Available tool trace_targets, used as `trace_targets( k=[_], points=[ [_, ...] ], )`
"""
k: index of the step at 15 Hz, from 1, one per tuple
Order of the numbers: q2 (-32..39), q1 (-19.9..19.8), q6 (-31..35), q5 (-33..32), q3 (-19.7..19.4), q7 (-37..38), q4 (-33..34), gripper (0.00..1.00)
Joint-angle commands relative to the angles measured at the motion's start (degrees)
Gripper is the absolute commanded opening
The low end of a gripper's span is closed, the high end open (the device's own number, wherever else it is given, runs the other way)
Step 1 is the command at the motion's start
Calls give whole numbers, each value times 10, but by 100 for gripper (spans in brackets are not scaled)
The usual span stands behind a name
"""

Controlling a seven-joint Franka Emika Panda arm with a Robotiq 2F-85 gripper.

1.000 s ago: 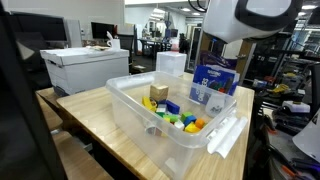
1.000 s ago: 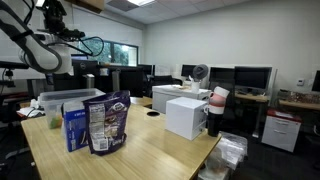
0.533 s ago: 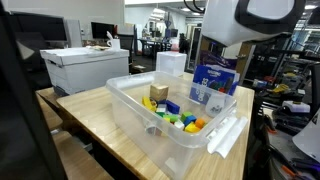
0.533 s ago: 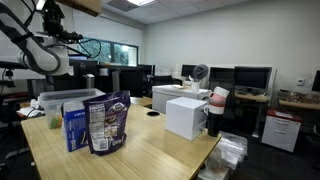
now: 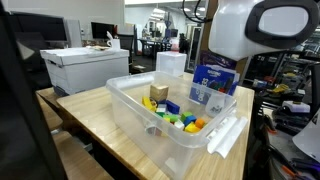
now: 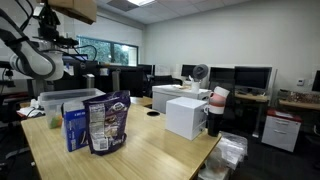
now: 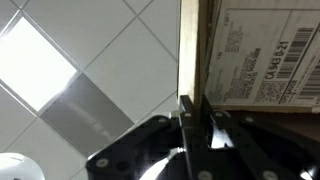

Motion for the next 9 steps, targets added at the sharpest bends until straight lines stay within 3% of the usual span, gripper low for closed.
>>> trace_targets(
  k=[1, 4, 9],
  points=[
    [-58, -80, 21, 0, 32, 60, 27, 5],
    [-71, -162, 21, 0, 79, 76, 92, 5],
    [-75, -262, 17, 0, 156, 74, 165, 5]
  ],
)
